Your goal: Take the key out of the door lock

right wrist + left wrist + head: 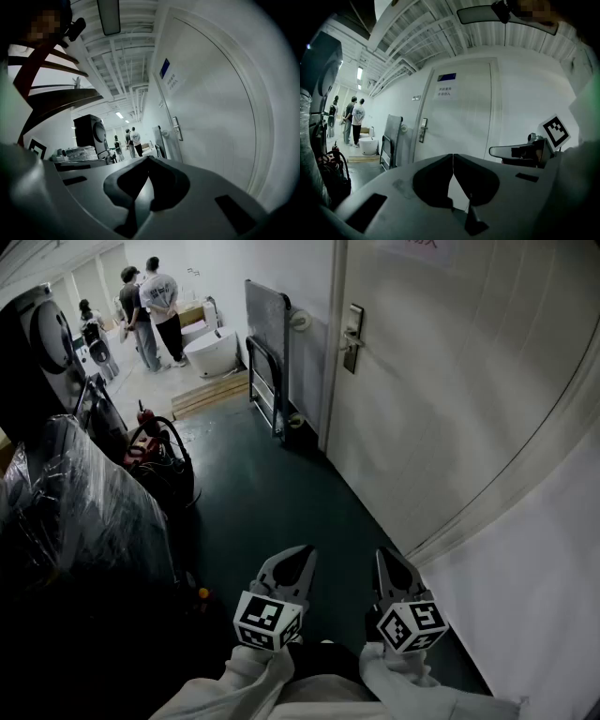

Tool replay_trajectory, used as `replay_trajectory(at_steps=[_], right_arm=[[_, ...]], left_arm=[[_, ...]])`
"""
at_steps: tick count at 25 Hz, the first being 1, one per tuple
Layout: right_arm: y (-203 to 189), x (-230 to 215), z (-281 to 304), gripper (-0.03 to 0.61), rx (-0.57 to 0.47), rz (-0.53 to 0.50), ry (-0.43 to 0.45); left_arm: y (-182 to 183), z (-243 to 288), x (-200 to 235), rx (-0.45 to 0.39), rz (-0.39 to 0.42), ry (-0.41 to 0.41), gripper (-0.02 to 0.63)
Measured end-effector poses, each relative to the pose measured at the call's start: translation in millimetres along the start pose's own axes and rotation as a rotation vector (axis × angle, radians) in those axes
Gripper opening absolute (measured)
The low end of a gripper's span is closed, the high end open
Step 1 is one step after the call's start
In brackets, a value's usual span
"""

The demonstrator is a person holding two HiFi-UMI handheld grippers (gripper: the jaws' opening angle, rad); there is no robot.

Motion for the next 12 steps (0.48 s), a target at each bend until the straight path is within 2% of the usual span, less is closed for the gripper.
replay_trajectory(at_steps=[12], right_arm=[[-7.5,12.6,-0.3,0.052,0.003,0.021,-0.004]], left_arm=[[-5.3,-13.9,5.0,0.000,-0.009,0.020,0.014]])
Point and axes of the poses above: the fingertips, and each gripper's own axes: z forward along the fingers, x to its left, y out of its top, the point moved 6 cm from there along -z, backward along the fingers, and after that the axes turned 13 degrees about x, right-handed, at the moved point
